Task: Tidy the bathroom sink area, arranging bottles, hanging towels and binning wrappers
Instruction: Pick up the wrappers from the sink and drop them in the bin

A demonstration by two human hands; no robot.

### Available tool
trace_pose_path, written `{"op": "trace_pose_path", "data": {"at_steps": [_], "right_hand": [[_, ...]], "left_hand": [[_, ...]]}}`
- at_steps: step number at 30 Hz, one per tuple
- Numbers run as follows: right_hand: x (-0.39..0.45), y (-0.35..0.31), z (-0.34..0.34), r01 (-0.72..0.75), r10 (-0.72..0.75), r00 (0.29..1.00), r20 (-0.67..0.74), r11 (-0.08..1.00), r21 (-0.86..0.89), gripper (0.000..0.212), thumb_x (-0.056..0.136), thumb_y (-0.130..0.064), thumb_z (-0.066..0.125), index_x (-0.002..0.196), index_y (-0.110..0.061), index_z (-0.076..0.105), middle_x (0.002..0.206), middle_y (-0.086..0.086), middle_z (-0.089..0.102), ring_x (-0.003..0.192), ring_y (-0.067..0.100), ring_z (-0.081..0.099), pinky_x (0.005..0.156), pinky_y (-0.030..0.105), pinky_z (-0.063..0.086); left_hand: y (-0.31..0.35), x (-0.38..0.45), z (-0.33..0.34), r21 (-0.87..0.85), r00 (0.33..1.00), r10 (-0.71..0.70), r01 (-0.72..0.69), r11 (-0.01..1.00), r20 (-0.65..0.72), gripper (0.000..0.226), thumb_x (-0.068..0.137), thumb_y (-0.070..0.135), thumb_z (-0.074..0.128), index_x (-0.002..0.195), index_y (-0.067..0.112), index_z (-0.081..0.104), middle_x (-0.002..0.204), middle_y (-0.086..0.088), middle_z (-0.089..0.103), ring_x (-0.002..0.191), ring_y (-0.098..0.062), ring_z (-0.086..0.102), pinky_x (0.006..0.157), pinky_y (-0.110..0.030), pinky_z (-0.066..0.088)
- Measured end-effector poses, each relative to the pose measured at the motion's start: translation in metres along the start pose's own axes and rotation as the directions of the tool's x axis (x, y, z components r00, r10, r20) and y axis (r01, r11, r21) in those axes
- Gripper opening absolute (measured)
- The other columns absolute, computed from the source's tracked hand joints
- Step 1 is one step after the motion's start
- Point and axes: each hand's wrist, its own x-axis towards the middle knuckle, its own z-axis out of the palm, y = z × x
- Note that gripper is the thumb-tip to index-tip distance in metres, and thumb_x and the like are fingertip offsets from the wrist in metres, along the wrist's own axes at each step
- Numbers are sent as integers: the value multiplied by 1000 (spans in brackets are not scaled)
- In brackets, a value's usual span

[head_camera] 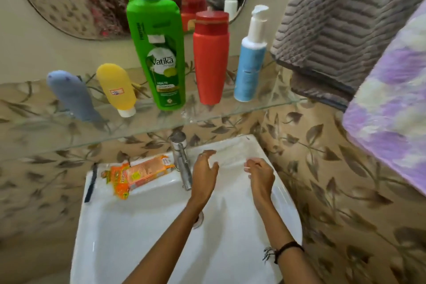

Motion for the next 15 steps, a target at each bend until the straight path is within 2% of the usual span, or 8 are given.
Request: {"op": "trace_pose_path", "data": {"at_steps": [3, 6, 8, 9, 12, 15], "right_hand": [[41, 1, 1, 49, -50, 999, -21, 998, -41, 9, 87, -11, 58, 92, -14, 66, 96, 8, 68, 98, 29, 63, 82, 29, 46], [81, -3, 3, 125, -117, 992, 53, 973, -196, 33, 88, -10, 59, 120, -3, 59, 121, 14, 62, 111, 30, 57, 96, 31, 44], [103, -1, 8, 165, -123, 980, 154, 940, -298, 38, 88, -14, 60, 125, -6, 56, 125, 15, 60, 113, 32, 56, 99, 39, 45], [111, 2, 10, 162, -106, 977, 184, 931, -327, 38, 88, -16, 60, 125, -5, 55, 125, 16, 60, 113, 33, 55, 98, 38, 45], [118, 13, 16, 82, -27, 983, 183, 950, -302, 36, 89, -14, 59, 122, 2, 57, 126, 17, 59, 116, 32, 55, 90, 24, 38], [102, 20, 11, 68, -42, 991, 126, 976, -209, 31, 89, -2, 56, 119, 2, 60, 125, 15, 60, 111, 25, 57, 83, 13, 38]], "left_hand": [[-11, 20, 10, 1, 974, -228, 228, 974, 14, 54, 88, 8, 56, 137, 1, 36, 142, -15, 42, 130, -29, 41, 104, -28, 32], [-22, 29, 22, -50, 936, -350, 352, 935, 33, 61, 89, 12, 56, 142, 2, 28, 147, -16, 36, 132, -30, 39, 108, -37, 34], [-26, 32, 29, -67, 927, -372, 374, 925, 43, 57, 90, 13, 54, 140, 2, 31, 144, -16, 40, 130, -30, 42, 106, -34, 35], [-27, 34, 32, -66, 927, -373, 376, 924, 45, 55, 90, 13, 53, 139, 2, 32, 143, -17, 42, 129, -31, 42, 107, -35, 35], [-23, 35, 38, -82, 932, -362, 361, 929, 1, 47, 90, 12, 52, 135, 5, 40, 136, -16, 50, 123, -33, 47, 105, -41, 38], [-17, 21, 38, -151, 947, -307, 291, 945, -91, 35, 90, 10, 51, 125, 10, 48, 115, -9, 60, 107, -27, 57, 90, -30, 45]]}}
